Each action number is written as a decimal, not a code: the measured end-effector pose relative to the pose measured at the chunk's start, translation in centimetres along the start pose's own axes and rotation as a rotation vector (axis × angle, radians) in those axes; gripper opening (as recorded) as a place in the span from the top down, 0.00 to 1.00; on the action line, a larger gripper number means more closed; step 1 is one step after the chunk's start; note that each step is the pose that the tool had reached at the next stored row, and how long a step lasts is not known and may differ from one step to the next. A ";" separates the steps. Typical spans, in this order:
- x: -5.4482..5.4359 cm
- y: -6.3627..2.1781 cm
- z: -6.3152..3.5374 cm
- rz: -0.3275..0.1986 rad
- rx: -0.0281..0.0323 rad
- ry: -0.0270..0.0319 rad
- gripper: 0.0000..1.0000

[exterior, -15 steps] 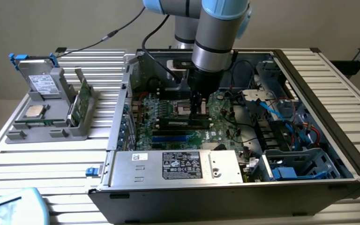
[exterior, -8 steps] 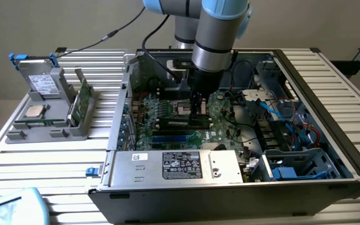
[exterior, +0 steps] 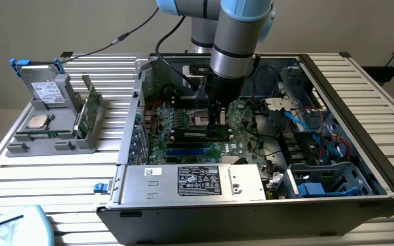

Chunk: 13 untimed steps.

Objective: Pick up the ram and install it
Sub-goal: 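Insert the ram into the slot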

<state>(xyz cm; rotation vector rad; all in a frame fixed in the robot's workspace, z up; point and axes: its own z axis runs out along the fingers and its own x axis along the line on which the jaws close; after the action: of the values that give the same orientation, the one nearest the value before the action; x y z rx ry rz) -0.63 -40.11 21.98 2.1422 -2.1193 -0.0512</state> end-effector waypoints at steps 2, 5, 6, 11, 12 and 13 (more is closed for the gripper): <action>0.0 0.00 0.00 0.000 0.0000 0.0001 0.87; 0.0 0.01 0.00 0.000 -0.0001 0.0000 0.87; 0.0 0.01 0.00 0.000 0.0000 0.0000 0.87; 0.0 0.06 0.01 0.000 0.0001 0.0000 0.87; 0.0 0.07 0.01 0.000 0.0001 -0.0001 0.87; 0.0 0.09 0.01 0.000 0.0000 -0.0001 0.87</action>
<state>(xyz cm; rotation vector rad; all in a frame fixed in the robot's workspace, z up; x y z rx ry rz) -0.72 -40.09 21.98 2.1422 -2.1193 -0.0514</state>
